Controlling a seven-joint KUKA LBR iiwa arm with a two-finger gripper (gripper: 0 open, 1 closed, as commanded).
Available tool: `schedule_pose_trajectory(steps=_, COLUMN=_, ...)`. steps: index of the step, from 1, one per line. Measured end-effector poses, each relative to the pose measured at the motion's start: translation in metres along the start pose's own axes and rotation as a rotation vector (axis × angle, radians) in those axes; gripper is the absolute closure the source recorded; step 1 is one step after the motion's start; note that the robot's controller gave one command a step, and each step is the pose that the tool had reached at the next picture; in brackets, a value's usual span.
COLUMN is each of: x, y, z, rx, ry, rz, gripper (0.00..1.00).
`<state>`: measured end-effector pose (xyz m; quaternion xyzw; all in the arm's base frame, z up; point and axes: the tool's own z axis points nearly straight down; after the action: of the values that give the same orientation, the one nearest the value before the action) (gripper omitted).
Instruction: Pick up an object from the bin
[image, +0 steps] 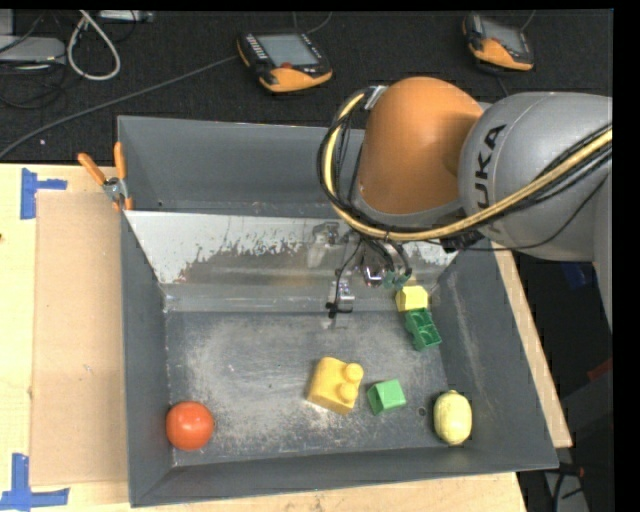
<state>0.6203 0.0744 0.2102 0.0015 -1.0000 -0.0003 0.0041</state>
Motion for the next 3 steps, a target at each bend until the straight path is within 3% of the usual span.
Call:
schedule_pose_trajectory(steps=1, x=-0.001, y=0.000, z=-0.005, rx=0.000, ry=-0.008, rz=0.002, gripper=0.00)
schedule_pose_trajectory(steps=2, x=0.043, y=-0.043, z=0.079, rx=-0.001, ry=-0.008, rz=0.050, gripper=0.00)
schedule_pose_trajectory(steps=3, x=0.072, y=-0.071, z=0.078, rx=-0.003, ry=-0.011, rz=0.218, gripper=0.00)
